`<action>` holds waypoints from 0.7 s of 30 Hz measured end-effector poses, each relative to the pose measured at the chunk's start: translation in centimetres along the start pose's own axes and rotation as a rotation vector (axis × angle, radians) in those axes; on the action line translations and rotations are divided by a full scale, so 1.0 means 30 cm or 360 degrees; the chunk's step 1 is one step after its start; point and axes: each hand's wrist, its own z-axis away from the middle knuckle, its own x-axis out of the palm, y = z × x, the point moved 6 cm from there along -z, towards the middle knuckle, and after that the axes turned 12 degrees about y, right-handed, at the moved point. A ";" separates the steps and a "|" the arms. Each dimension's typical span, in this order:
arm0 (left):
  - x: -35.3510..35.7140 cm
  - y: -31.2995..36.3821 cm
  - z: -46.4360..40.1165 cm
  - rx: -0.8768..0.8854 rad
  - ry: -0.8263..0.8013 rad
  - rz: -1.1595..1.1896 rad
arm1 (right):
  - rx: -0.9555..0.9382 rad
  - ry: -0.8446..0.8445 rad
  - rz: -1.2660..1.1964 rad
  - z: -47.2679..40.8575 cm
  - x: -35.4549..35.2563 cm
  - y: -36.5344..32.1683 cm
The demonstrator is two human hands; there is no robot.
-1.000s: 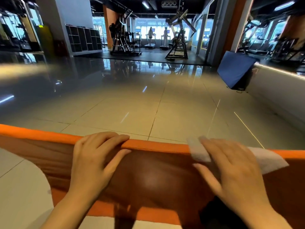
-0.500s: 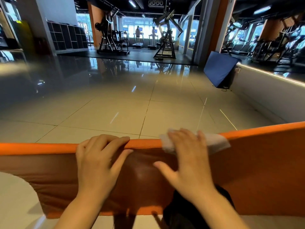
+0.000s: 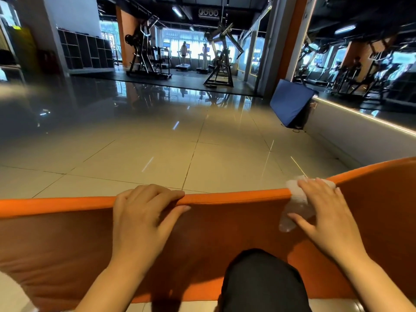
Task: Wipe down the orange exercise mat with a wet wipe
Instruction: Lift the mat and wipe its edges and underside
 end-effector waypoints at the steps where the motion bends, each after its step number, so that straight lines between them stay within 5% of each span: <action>1: 0.000 0.008 0.003 0.0013 0.0007 -0.0006 | 0.0066 -0.0003 -0.0020 -0.002 0.003 0.016; 4: -0.006 0.023 0.012 0.0012 0.0030 -0.0036 | 0.0252 0.0018 -0.0270 0.006 0.023 -0.055; 12: -0.030 -0.006 0.010 -0.0036 0.0081 -0.0098 | -0.0298 0.0221 -0.0710 0.083 0.018 -0.620; 21: -0.070 0.005 0.009 0.0046 0.0045 -0.0037 | -0.0481 0.0210 -0.0503 0.011 -0.027 -0.352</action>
